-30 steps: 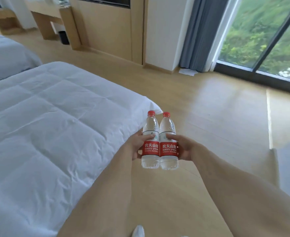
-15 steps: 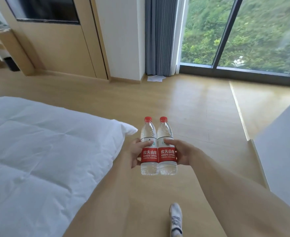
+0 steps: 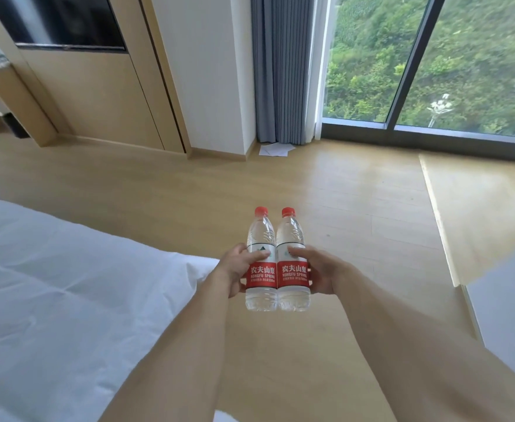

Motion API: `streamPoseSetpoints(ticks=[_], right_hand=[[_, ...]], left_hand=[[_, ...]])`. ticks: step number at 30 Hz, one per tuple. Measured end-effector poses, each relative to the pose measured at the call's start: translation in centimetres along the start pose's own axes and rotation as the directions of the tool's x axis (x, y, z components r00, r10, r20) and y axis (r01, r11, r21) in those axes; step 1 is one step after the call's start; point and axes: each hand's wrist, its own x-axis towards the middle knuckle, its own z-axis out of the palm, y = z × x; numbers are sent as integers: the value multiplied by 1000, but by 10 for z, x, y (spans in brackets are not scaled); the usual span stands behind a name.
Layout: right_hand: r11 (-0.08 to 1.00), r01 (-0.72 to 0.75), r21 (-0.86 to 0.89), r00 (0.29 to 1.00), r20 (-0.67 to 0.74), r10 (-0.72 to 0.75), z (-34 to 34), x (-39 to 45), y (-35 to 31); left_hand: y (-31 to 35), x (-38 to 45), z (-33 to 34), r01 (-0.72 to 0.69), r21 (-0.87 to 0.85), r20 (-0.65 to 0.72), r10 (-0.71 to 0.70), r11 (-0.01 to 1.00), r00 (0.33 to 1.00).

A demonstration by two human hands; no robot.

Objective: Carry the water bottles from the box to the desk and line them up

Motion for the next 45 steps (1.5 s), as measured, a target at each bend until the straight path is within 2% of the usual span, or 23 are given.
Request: streamPoseSetpoints(ticks=[11,19,29,39,45], right_hand=[[999,20,-45,999,-45,-22,-29,115,-101],[994,-2,-105,999,-38,-2,12,231,-221],[992,49,-120,999,26,-47,75,354,-353],[970,-1,-242,986,164,42,148,506,-455],[938,-34,-344,948,286,140,203,594,-538]], left_hand=[[65,142,-6,-6,-20,14,6,1000,1000],[149,272,-76,7,-60,3,-6,998,1000],[245,389,-162,-71,-195,-66,59,978,996],[298,491,-257,-94,-355,-271,-6,930,963],[350,550,-313,-122,-399,-425,-65,909,903]])
